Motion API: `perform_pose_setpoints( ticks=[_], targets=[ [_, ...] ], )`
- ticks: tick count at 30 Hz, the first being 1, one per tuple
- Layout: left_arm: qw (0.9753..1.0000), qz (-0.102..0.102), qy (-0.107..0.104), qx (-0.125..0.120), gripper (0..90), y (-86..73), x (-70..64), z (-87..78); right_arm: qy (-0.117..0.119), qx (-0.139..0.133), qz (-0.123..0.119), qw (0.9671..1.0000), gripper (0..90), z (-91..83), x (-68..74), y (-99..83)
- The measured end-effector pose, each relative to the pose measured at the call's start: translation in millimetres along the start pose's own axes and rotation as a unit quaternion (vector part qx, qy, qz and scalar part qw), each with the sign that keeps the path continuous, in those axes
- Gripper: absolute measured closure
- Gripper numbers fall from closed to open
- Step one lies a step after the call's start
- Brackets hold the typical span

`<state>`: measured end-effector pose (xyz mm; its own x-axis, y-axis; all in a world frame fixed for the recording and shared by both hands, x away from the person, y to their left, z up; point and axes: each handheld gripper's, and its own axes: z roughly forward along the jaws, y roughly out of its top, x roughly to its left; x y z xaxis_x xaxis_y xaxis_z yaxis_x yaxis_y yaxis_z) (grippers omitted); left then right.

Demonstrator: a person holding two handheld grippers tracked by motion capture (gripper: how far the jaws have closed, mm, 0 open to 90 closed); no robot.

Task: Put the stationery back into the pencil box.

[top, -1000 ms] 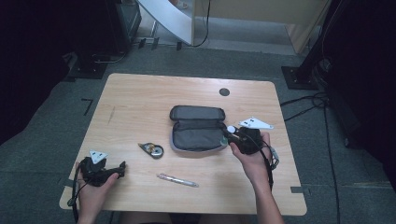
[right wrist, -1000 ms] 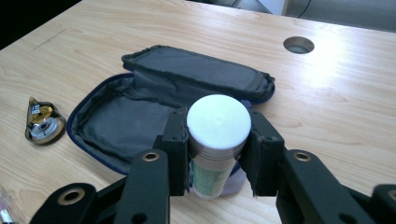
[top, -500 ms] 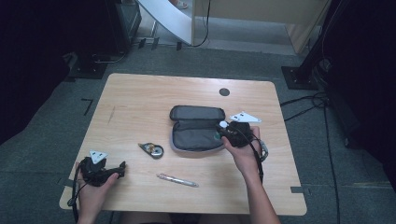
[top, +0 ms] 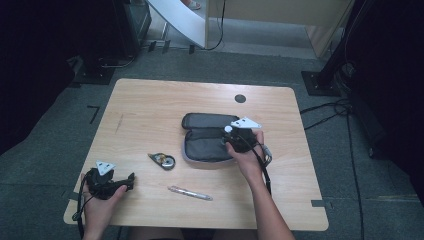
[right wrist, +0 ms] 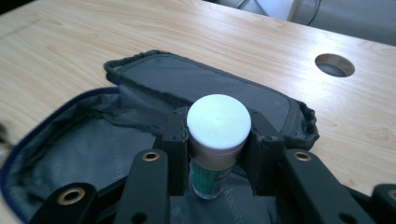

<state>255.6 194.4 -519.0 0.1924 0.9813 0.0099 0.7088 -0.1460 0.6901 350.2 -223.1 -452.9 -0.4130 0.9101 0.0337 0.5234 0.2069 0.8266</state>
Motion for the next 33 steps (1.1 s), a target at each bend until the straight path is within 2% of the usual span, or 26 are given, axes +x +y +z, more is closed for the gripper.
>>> perform_pose_setpoints(
  ticks=[1, 4, 8, 9, 15, 17, 23, 26, 28, 29, 30, 32, 33],
  targets=[
    [1.0, 0.0, 0.0, 0.0, 2.1, 0.0, 0.0, 0.0, -0.003, 0.005, -0.009, 0.9999, 65.4, 4.6, 1.4, -3.1],
    [1.0, 0.0, 0.0, 0.0, 2.1, 0.0, 0.0, 0.1, 0.0, 0.003, -0.016, 0.9999, 65.4, 6.7, 1.6, -7.1],
    [1.0, 0.0, 0.0, 0.0, 2.1, 0.0, 0.0, 0.0, 0.013, 0.005, -0.006, 0.9999, 65.4, 0.1, -2.4, -11.1],
    [1.0, 0.0, 0.0, 0.0, 2.1, 0.0, 0.0, 0.0, 0.022, 0.012, -0.004, 0.9997, 65.3, -5.5, -3.8, -13.9],
    [1.0, 0.0, 0.0, 0.0, 2.1, 0.0, 0.0, 0.0, 0.041, 0.032, 0.0, 0.9986, 65.3, -20.5, -7.9, -27.1],
    [1.0, 0.0, 0.0, 0.0, 2.1, 0.0, -0.1, 0.0, 0.054, 0.05, 0.005, 0.9973, 65.3, -25.2, -10.4, -36.6],
    [1.0, 0.0, 0.0, 0.0, 2.1, 0.0, 0.0, 0.0, 0.075, 0.074, 0.004, 0.9944, 65.0, -18.7, -10.2, -43.2],
    [1.0, 0.0, 0.0, 0.0, 2.1, 0.0, 0.0, 0.0, 0.07, 0.077, 0.002, 0.9946, 64.9, -15.1, -9.0, -42.0],
    [1.0, 0.0, 0.0, 0.0, 2.1, 0.0, -0.1, 0.0, 0.055, 0.083, 0.005, 0.995, 63.8, -11.0, -8.5, -41.4],
    [1.0, 0.0, 0.0, 0.0, 2.1, 0.0, 0.0, 0.0, 0.034, 0.089, 0.004, 0.9955, 58.8, -6.9, -8.5, -41.0],
    [1.0, 0.0, 0.0, 0.0, 2.1, 0.0, 0.0, 0.0, 0.034, 0.089, 0.004, 0.9955, 58.8, -6.9, -8.5, -41.0],
    [1.0, 0.0, 0.0, 0.0, 2.1, 0.0, 0.0, 0.0, 0.014, 0.09, 0.001, 0.9958, 56.8, -4.5, -8.8, -40.0],
    [1.0, 0.0, 0.0, 0.0, 2.1, 0.0, 0.0, 0.0, -0.004, 0.09, -0.006, 0.996, 56.2, -2.8, -8.2, -38.6]
  ],
)
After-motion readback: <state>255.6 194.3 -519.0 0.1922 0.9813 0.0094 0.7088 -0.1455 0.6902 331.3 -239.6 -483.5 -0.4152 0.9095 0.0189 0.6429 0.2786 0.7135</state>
